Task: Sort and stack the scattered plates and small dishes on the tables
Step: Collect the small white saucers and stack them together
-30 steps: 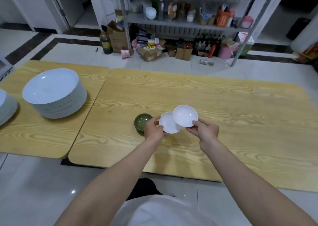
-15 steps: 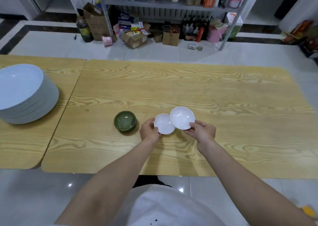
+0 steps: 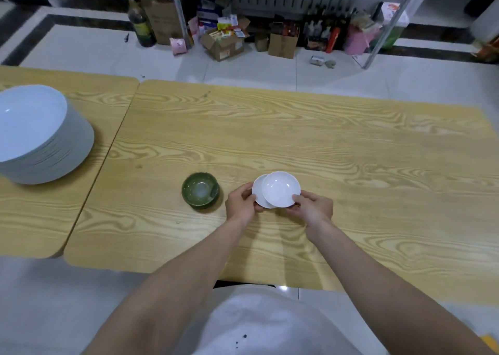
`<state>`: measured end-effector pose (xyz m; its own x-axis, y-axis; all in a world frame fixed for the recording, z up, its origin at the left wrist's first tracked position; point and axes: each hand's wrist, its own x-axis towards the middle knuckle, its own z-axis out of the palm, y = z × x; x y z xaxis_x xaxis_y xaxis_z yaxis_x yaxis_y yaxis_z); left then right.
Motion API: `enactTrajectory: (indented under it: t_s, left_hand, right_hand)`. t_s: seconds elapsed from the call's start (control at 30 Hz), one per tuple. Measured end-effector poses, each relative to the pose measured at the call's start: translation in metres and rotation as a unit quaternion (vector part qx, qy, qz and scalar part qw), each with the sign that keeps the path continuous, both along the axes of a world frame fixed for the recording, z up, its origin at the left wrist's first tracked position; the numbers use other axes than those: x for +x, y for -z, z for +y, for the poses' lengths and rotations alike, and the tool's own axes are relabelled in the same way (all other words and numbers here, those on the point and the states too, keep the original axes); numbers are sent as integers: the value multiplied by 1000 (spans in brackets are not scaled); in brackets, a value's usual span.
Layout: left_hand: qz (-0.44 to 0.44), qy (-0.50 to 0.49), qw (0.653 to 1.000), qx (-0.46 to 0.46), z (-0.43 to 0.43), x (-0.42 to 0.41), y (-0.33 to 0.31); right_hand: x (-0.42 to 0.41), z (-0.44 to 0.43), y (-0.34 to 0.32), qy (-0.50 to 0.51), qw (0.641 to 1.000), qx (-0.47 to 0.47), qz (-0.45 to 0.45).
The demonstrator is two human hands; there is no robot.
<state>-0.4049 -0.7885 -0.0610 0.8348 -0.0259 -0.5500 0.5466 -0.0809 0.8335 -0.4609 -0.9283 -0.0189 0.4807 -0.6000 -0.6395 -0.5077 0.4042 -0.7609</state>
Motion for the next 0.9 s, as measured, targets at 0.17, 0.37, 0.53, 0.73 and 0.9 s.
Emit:
enactTrajectory:
  t_s: [0.17,0.37,0.53,0.73,0.9]
  left_hand:
    - [4,-4,1000,-10,0,0,-1]
    - [21,-15,999,-23,-2,1,-3]
    - [24,-8,999,-21,-1,2,-5]
    - [24,-3,999,-22,0,2,-6]
    - [23,20,999,21,4,8,-11]
  right_hand:
    - [5,5,9,-9,1000,-20,14]
    - [14,11,15,-25,998,-37,38]
    - [17,12,19,-49,996,-52,56]
    - [19,12,18,-64,993,-72,72]
    - [16,4,9,-138,977,-134,89]
